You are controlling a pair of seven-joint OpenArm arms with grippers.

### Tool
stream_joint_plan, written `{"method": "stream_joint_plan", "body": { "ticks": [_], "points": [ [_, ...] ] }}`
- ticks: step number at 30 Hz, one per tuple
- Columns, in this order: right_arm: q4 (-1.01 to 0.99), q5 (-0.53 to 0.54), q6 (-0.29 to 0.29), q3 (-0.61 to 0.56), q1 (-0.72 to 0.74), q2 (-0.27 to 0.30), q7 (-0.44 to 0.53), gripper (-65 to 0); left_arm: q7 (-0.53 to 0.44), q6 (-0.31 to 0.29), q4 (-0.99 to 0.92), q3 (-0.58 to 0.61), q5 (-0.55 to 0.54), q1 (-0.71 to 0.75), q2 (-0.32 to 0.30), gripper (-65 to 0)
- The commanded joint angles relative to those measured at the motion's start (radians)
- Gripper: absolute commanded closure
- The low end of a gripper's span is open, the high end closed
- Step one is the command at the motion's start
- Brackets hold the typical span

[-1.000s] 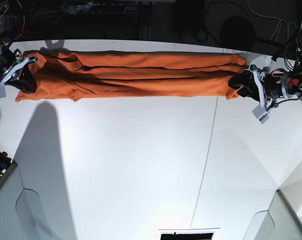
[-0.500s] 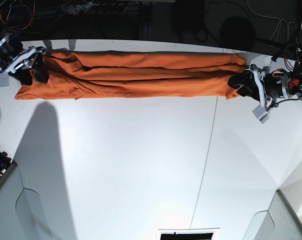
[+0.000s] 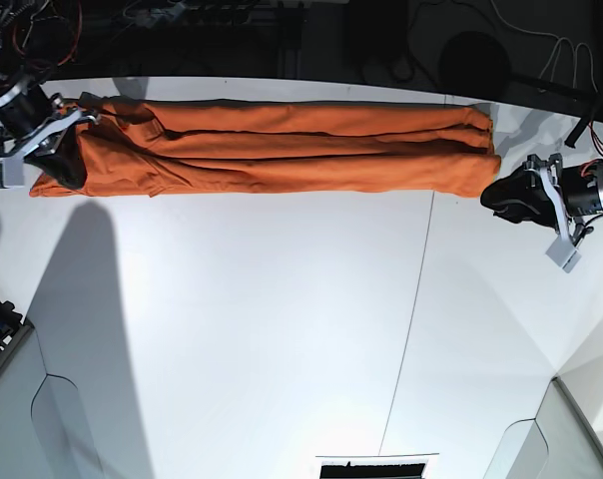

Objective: Layout the t-shirt on the table in an organized manner, then fold the t-shirt properly
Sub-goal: 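Regrasp the ends of the folded strip with both grippers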

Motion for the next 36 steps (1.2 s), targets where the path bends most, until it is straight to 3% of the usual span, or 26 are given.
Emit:
{"method": "stream_joint_plan", "body": {
  "ticks": [1,9,16,23,28,36],
  "points": [
    [-0.011,-0.013,0.002,-0.005,0.011,0.012,0.028,0.0,-0.008,-0.009,0.012,-0.010,-0.021,0.001,-0.023,-35.2],
    [-0.208,-0.076,0.002,-0.018,0.015,0.021,0.097,0.0,-0.047,-0.009,0.012,-0.026,0.043,0.114,-0.013,-36.2],
    [-0.291,-0.035,0.003,-0.020,0.015,0.020,0.096,0.0,-0.093,-0.009,0.011,-0.188,0.113,0.137,0.085,-36.3],
    [-0.291,-0.025,0.003,-0.020,0.032,0.021,0.090,0.0,-0.100,-0.009,0.010,-0.186,0.117,0.163,0.167,-36.3],
    [-0.291,-0.023,0.003,-0.020,0.032,0.020,0.089,0.0,-0.115,-0.009,0.010,-0.184,0.178,0.198,0.222,-36.3],
    [-0.291,-0.023,0.003,-0.020,0.032,0.020,0.090,0.0,-0.126,-0.009,0.011,-0.184,0.208,0.241,0.227,-36.2]
  ]
}}
